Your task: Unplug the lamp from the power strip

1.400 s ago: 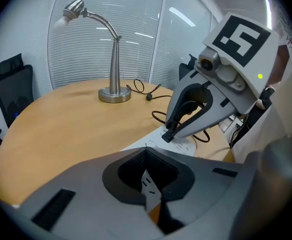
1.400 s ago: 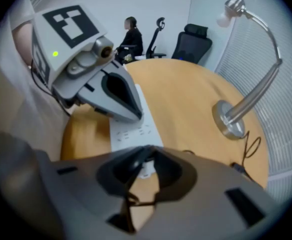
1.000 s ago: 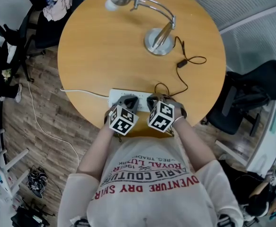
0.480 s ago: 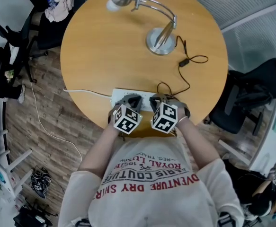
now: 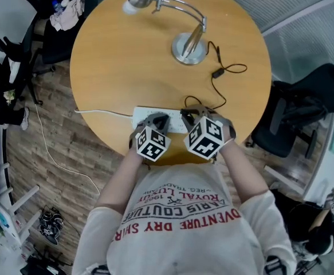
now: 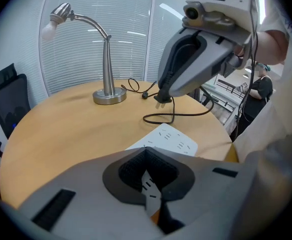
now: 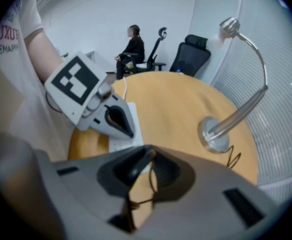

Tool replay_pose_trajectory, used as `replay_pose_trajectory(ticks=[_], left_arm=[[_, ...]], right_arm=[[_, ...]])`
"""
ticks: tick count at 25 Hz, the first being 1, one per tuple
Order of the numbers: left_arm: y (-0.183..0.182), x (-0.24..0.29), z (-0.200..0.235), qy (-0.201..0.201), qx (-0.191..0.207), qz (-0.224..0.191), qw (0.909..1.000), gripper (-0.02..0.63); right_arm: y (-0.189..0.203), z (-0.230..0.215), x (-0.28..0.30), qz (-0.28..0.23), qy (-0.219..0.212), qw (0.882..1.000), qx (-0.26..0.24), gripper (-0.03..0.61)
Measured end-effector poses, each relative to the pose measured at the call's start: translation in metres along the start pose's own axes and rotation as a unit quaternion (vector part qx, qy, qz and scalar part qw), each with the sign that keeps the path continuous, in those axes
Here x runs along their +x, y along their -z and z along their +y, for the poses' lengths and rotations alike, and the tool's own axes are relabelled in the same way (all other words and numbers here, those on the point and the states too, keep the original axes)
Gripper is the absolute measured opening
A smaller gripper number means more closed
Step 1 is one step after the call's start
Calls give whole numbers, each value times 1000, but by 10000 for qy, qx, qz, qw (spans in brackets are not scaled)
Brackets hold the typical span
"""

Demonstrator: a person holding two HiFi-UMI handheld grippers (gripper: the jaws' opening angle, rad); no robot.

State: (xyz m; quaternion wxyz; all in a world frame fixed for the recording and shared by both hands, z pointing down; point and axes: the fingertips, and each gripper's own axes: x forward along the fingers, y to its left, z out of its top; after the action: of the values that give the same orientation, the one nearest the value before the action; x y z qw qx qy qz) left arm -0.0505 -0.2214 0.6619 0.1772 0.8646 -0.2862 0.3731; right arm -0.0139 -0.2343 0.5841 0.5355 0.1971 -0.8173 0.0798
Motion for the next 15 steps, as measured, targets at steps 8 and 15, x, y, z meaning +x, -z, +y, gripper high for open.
replay_pose_trajectory(ticks=[8,15], left_arm=[[2,0,-1,-93,67,-9,9999,29],[3,-9,3,-54,-172,-76,9998,29]], right_arm=[[-4,8,-10,-357,-31,9983,465,72],[-7,7,-29,-1213,337,9834,1306,74]])
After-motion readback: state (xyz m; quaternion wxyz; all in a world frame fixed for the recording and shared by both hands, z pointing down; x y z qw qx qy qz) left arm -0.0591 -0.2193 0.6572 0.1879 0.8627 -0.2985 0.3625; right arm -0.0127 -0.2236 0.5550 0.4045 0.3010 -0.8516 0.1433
